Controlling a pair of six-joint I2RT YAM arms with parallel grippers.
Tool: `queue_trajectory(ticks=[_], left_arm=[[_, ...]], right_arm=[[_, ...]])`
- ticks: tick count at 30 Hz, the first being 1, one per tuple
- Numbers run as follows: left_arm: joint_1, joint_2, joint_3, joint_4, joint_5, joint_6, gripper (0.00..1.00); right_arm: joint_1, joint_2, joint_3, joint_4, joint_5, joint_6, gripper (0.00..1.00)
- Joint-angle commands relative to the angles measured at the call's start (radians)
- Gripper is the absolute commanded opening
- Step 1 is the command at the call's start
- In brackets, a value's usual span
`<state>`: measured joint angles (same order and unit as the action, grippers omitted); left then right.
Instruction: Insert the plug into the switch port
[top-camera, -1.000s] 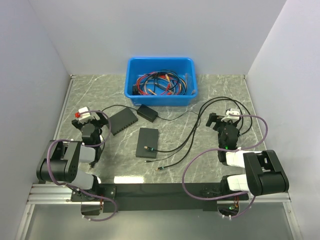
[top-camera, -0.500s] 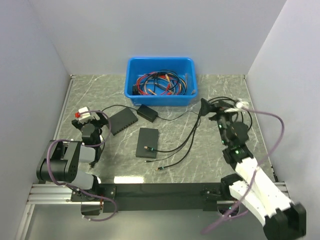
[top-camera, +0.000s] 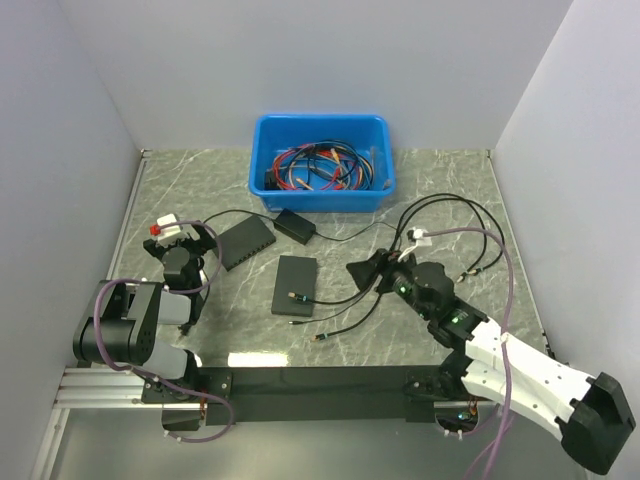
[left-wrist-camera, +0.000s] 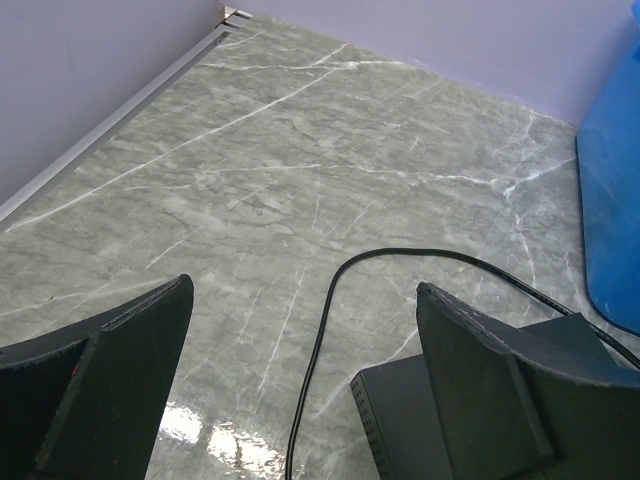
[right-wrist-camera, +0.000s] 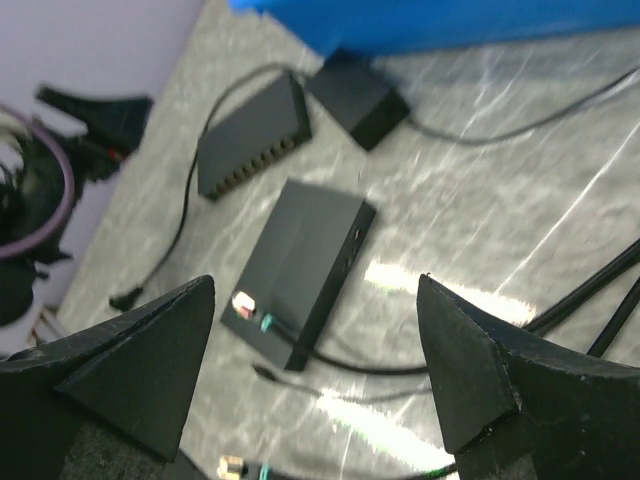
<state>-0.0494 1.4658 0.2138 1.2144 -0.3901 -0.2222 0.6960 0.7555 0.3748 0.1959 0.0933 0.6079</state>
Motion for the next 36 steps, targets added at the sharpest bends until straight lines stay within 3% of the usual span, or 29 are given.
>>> queue_trajectory(ticks=[1,6,8,14,19,21,22,24,26,28,32,36], left_arm=[[-0.003,-0.007,0.013,0.043,0.011,0.009,1.00],[-0.003,-0.004,0.013,0.043,0.011,0.009,0.99],[-0.003,-0.005,0.013,0.040,0.010,0.009,1.00],[-0.003,-0.005,0.018,0.036,0.014,0.007,1.00],[-0.016,-0.030,0.022,0.024,-0.005,0.033,1.00],[-0.053,-0.108,0.117,-0.161,-0.073,0.049,0.99],[-0.085,-0.199,0.163,-0.387,-0.129,0.017,0.99],[-0.086,-0.281,0.275,-0.600,-0.064,-0.052,0.99],[-0.086,-0.364,0.274,-0.635,-0.035,-0.130,1.00],[-0.086,-0.407,0.271,-0.705,-0.076,-0.333,1.00],[-0.102,-0.452,0.283,-0.811,0.172,-0.344,0.96],[-0.216,-0.585,0.227,-0.866,0.155,-0.348,0.95]], right_arm=[[0.065,-0.015,0.041,-0.059,0.054,0.000,0.88],[0.158,0.008,0.061,-0.108,0.019,-0.063,0.89],[0.183,0.045,0.068,-0.116,-0.012,-0.080,0.98],[0.273,0.146,0.098,-0.121,-0.003,-0.100,1.00],[0.390,0.176,0.131,-0.124,0.105,-0.143,1.00],[0.398,0.188,0.162,-0.144,0.115,-0.151,1.00],[0.401,0.192,0.171,-0.162,0.120,-0.163,1.00],[0.418,0.182,0.184,-0.171,0.141,-0.174,1.00],[0.419,0.168,0.179,-0.168,0.180,-0.177,1.00],[0.422,0.156,0.170,-0.152,0.221,-0.177,1.00],[0.422,0.166,0.191,-0.167,0.246,-0.178,1.00],[0.422,0.195,0.205,-0.173,0.233,-0.200,1.00]])
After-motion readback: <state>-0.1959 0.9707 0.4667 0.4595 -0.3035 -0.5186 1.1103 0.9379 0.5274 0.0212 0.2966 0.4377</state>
